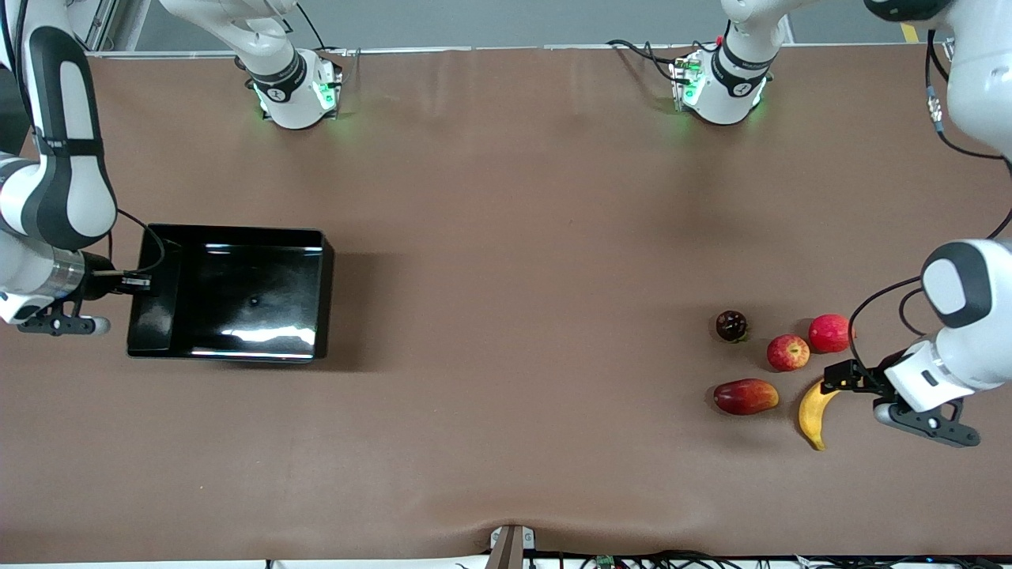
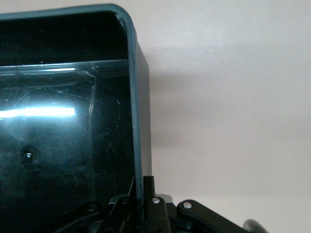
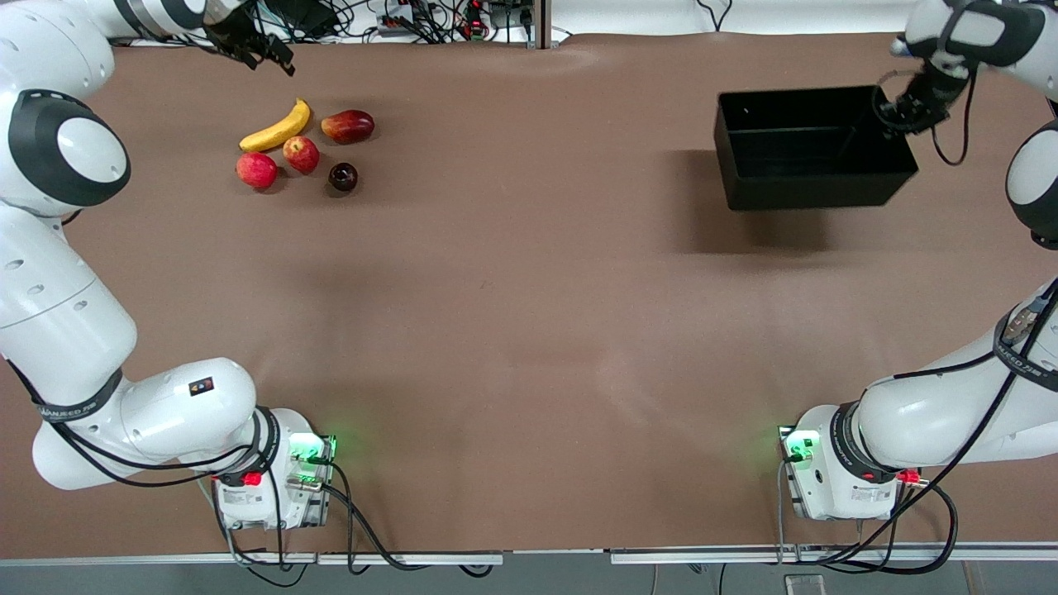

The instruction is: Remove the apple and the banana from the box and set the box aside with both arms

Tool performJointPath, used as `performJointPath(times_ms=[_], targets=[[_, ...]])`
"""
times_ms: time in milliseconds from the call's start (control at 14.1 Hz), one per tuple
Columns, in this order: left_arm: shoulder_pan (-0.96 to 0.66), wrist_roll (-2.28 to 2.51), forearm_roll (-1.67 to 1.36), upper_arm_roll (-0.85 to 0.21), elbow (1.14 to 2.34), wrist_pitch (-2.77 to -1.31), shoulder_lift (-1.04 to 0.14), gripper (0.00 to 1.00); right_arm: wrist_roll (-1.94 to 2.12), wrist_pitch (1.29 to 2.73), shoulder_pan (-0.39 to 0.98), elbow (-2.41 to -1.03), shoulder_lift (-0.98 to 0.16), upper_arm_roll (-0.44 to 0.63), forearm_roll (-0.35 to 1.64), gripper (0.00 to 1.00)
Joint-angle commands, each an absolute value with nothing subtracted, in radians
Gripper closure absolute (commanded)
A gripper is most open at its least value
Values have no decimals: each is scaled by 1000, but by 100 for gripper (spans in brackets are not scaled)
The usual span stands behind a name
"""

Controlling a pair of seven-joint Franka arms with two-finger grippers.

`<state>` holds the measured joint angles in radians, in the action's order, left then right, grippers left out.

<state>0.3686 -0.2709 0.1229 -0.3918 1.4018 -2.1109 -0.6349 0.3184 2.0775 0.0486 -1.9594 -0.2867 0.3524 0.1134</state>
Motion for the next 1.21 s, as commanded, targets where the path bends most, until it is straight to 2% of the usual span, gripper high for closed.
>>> performJointPath(times_ms=[0, 285, 712, 783, 854, 996, 1139], targets=[[344, -180, 110, -385, 1423, -2022, -565, 0, 370, 2149, 49, -2045, -244, 391, 132, 100], [344, -16, 113, -449, 1430, -1883, -486, 0, 405, 2298, 38, -2112, -299, 414, 155, 100], [348, 27, 103, -469, 1428, -1735, -313, 0, 533, 2327, 45, -2099, -383, 414, 261, 100], [348, 41, 103, -469, 1428, -1702, -287, 0, 564, 2324, 41, -2079, -397, 414, 261, 71], [351, 34, 103, -468, 1428, -1689, -260, 0, 601, 2319, 38, -2060, -419, 414, 261, 1], [356, 28, 107, -466, 1428, -1645, -221, 0, 618, 2289, 47, -2039, -422, 414, 262, 0], [357, 26, 112, -465, 1428, -1612, -190, 0, 620, 2168, 55, -1962, -414, 414, 262, 0]])
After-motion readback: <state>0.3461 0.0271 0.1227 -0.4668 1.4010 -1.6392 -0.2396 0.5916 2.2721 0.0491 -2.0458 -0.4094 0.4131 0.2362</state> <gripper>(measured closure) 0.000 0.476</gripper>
